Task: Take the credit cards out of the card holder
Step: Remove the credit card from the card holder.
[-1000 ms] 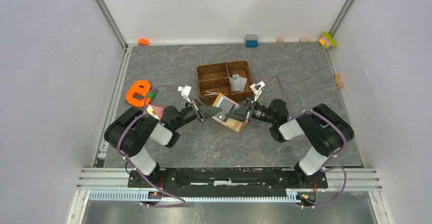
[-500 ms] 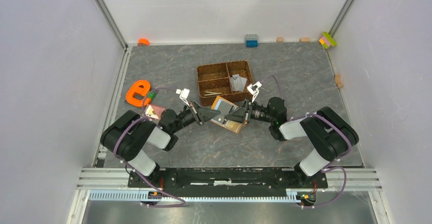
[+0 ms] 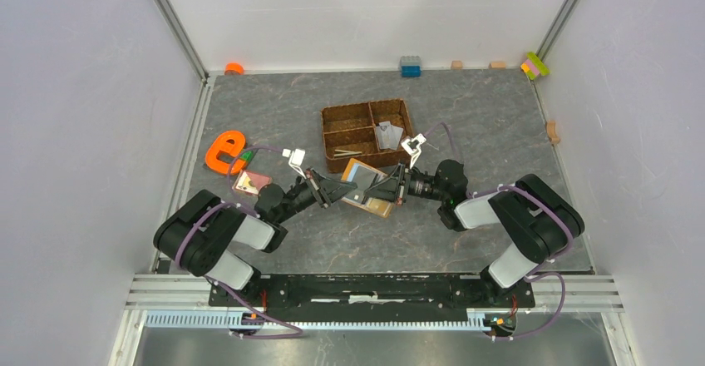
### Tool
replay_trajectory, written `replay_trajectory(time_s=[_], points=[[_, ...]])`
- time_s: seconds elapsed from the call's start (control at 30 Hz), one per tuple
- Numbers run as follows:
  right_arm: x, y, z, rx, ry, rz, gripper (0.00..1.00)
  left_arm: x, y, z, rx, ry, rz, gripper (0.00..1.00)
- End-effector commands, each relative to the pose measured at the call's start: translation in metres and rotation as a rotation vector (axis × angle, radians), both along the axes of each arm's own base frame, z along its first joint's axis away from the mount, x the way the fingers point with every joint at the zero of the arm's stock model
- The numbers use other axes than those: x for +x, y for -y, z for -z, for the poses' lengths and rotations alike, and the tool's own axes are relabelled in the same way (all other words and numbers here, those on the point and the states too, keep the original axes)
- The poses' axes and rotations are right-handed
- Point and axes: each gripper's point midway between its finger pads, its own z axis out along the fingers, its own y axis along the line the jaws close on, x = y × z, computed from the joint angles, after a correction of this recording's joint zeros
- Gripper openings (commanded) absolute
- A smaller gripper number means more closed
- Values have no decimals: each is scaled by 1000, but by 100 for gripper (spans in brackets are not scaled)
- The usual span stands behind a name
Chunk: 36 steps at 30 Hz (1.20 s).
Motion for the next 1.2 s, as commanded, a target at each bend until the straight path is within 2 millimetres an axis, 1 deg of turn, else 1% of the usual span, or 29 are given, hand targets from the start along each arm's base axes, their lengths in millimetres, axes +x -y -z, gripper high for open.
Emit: replay_trajectory(time_s=[0.0,0.27,0.33,0.5,0.63,0.83,0.97,1.17], points=[[18,11,8,-22,27,89,0,9,-14,-23,-41,109,-85,2],[18,13,10,-25,26,98,0,13,-25,-22,-39,110,-153,2],[18,12,10,-25,25,96,0,13,-25,-22,-40,107,-151,2],[17,12,9,-18,28,95,0,11,-17,-22,-44,99,-104,2],[17,13,9,-19,26,100,0,12,-20,-22,-44,99,-124,2],[20,18,10,-6,5,135,0,21,-41,-14,-24,76,-260,2],[22,22,9,6,-5,153,0,31,-51,-1,34,19,-339,2],[29,23,7,7,-12,178,0,37,-73,10,122,-12,-461,2]])
